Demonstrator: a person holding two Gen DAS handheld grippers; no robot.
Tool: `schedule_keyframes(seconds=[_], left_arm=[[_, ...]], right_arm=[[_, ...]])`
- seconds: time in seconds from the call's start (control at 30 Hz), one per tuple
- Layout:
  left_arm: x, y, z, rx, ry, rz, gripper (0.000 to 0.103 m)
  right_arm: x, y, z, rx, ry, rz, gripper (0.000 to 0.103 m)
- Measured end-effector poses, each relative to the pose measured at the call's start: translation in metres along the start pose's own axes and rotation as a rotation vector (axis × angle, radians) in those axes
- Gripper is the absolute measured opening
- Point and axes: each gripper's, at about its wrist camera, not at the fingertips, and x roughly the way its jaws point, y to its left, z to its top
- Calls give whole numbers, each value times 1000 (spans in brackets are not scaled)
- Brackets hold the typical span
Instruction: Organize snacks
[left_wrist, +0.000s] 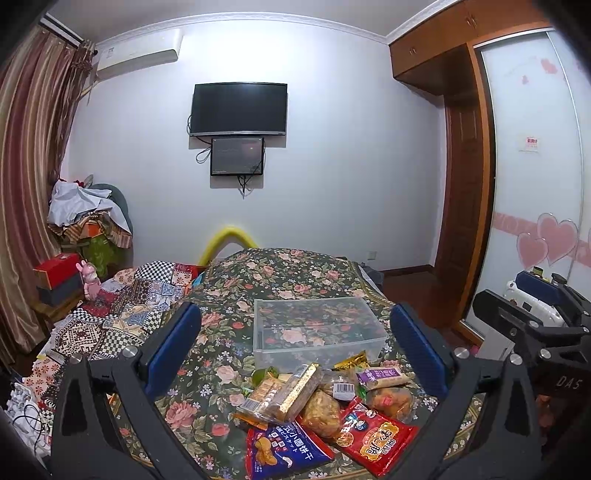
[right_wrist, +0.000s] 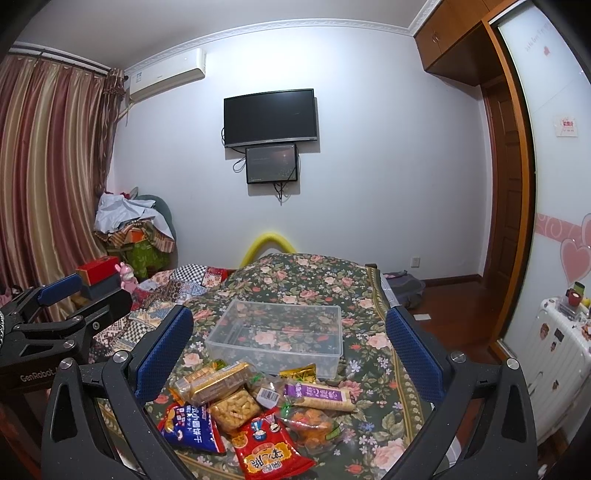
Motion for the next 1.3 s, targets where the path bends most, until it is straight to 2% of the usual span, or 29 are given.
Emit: schedule_keyframes(seconds=[1.03,1.3], left_arm=[[3,-4,2,2,1,-6,103],[8,-3,0,-4,12,-26,103]], right_arm=[[-1,0,-1,5,-4,-1,103],[3,7,-4,-29,-1,-17,103]])
